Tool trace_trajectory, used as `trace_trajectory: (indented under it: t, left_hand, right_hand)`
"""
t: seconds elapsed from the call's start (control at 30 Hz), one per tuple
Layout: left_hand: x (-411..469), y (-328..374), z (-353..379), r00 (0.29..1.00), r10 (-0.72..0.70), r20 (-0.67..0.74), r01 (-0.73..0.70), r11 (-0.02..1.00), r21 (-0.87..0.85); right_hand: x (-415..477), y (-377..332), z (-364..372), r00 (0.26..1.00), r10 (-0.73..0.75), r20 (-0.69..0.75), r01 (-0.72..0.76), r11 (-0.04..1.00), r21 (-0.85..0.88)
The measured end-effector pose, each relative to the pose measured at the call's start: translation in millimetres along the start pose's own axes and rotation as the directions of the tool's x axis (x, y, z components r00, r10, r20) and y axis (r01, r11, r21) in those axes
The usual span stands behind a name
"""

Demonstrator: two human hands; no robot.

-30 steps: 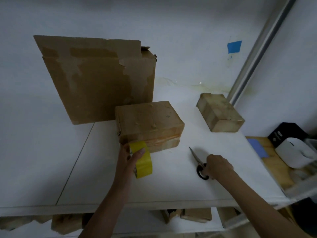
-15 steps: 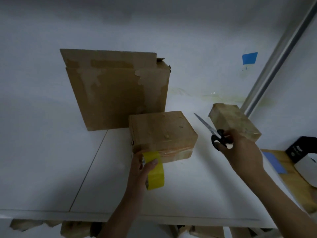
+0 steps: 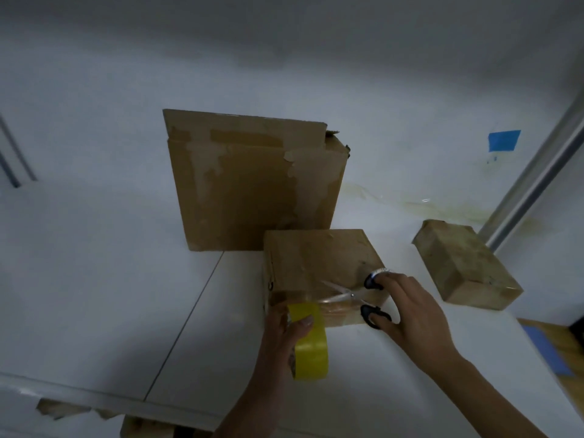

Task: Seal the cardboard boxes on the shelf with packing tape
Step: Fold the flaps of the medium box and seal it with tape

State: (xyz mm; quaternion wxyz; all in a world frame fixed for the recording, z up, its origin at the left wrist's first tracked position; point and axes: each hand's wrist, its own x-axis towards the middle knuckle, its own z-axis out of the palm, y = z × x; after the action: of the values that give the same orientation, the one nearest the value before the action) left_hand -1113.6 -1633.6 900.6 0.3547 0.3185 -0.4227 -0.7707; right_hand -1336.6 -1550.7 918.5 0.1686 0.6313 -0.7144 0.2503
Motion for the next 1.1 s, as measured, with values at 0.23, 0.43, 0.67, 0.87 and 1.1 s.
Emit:
trace_trajectory:
  t: [0.23, 0.43, 0.67, 0.87, 1.1]
  left_hand:
    - [11.3, 0.4, 6.9, 0.991, -0.101, -0.084, 0.097, 0.994, -0.047]
    - [15.7, 2.4, 7.0, 0.99, -0.087, -0.109, 0.089, 0.996, 0.016]
    - [18.5, 0.9, 2.8, 0.985, -0.124, -0.118, 0.126, 0.992, 0.01]
    - [5.3, 9.5, 0.8, 0.993, -0.077, -0.084, 0.08, 0.996, 0.03]
    - [-0.7, 19.2, -6.1, 0.997, -0.081, -0.004, 0.081, 0.994, 0.077]
  right_hand:
    - [6.6, -13.2, 20.3, 0.999, -0.034, -0.034, 0.032, 0.999, -0.035]
    - [14.8, -26.4, 31.3, 0.994, -0.077, -0.075, 0.078, 0.997, 0.012]
    - [16.9, -23.3, 32.1, 0.983, -0.116, -0.143, 0.12, 0.993, 0.017]
    - [16.2, -26.7, 25.0, 0.974, -0.146, -0.175, 0.146, 0.989, -0.016]
    - [17.3, -21.1, 11.1, 0.985, -0.087, -0.149, 0.078, 0.994, -0.071]
